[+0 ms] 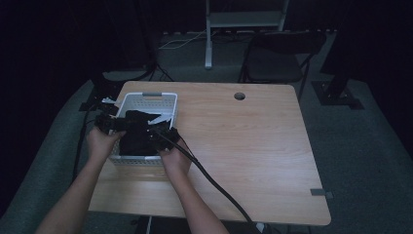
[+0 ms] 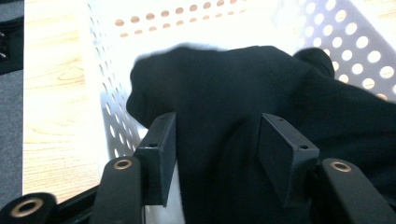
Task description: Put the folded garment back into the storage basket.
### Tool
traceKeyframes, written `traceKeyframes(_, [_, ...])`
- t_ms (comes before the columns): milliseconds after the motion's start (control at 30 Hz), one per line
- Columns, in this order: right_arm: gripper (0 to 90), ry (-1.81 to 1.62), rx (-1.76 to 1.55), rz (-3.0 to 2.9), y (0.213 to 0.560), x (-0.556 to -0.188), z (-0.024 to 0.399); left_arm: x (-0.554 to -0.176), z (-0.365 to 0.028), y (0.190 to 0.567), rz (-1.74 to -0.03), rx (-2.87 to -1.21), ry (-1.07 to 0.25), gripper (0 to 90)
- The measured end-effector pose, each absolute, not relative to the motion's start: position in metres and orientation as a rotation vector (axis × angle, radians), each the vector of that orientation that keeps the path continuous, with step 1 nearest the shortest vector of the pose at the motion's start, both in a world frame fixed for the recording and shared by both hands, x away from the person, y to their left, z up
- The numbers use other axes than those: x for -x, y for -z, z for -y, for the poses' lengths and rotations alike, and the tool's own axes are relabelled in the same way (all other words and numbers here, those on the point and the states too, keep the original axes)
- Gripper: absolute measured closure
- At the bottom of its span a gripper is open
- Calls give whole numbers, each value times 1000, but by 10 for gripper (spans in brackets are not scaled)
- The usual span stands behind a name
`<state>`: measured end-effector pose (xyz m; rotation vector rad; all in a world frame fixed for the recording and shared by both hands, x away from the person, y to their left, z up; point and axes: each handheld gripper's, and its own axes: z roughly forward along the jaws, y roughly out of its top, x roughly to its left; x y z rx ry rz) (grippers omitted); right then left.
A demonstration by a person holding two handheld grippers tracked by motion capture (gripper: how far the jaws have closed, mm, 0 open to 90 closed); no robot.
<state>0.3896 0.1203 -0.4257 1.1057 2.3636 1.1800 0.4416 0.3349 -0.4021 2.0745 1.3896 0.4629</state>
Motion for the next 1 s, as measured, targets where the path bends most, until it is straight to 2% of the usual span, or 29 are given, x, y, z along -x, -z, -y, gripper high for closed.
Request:
traceKeyframes(67, [512,-1178,-1103,-2376,426,-390,-121,-442,-335,403,-1390,-2096,-454,451])
traceKeyframes(133, [455,-1153,-1100,-2378,427,-390,-121,-443,-334,406,-1386,-2125,-422,388])
traceKeyframes(233, [412,-1160,-1109,-2379,427,-391,-120,-442,-335,408,-1390,-2121,-410,339])
traceKeyframes(433, [305,-1212,-1140,-2375,425,-392,-116,-439,-338,409,-1373,-2091,-358,318])
traceKeyframes(600, [228,-1244,-1157,-2350,423,-391,-113,-431,-341,404,-1357,-2041,-400,303])
traceKeyframes(700, [188,-1258,-1158,-2340,421,-390,-111,-427,-342,402,-1358,-2031,-423,217])
traceKeyframes(733, [186,-1259,-1154,-2347,421,-391,-110,-426,-342,403,-1346,-2028,-420,217])
traceKeyframes(767, [130,-1247,-1162,-2351,421,-391,-110,-424,-343,403,-1324,-2037,-413,214])
traceKeyframes(1000, [125,-1261,-1159,-2338,420,-390,-105,-416,-341,404,-1303,-2036,-440,213])
